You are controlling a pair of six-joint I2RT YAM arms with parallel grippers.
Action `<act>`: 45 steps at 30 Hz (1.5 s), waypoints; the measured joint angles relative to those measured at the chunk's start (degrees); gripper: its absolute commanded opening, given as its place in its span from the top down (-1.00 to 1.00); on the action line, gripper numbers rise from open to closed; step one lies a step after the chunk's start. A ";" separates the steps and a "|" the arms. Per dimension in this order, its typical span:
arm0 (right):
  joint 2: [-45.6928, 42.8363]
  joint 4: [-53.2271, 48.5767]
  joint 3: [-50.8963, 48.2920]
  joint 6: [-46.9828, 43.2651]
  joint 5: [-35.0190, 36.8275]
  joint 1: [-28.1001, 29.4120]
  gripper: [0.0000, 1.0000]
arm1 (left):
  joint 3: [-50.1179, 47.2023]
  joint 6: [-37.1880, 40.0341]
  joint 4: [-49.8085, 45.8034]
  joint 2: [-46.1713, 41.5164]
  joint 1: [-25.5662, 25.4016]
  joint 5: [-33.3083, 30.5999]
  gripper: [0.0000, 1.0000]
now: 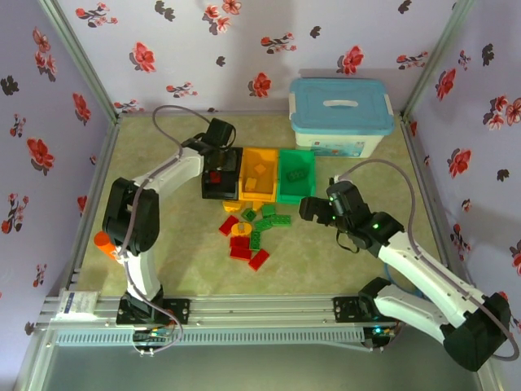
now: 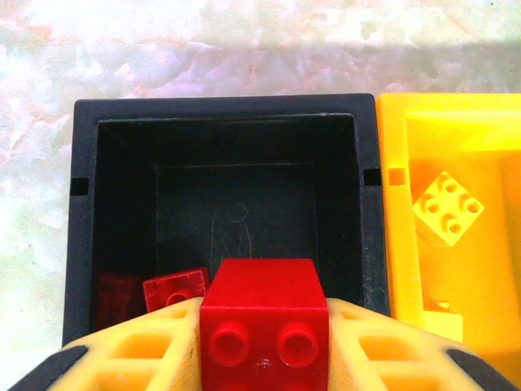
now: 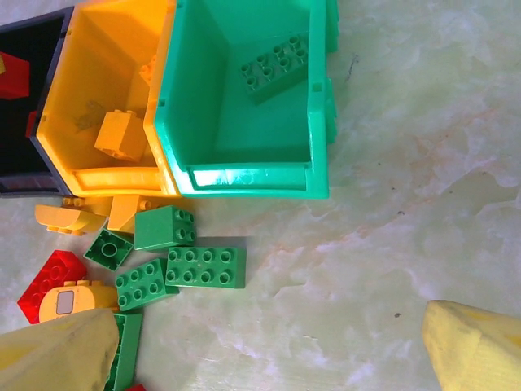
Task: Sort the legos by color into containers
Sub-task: Place the lego in the container, then pick up the lego from the bottom-center of the table.
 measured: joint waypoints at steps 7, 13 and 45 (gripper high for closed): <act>0.20 0.00 -0.02 -0.02 -0.66 0.07 -0.92 | 2.08 0.57 -2.01 -0.33 0.07 0.22 -0.74; 4.02 0.00 0.20 -1.99 -0.79 5.14 -0.96 | -6.14 0.15 -0.28 -11.63 -0.44 0.48 -0.73; 47.41 -0.09 15.65 -15.98 -6.23 32.04 -0.92 | -63.73 -20.74 1.51 -75.25 -12.24 0.39 -0.67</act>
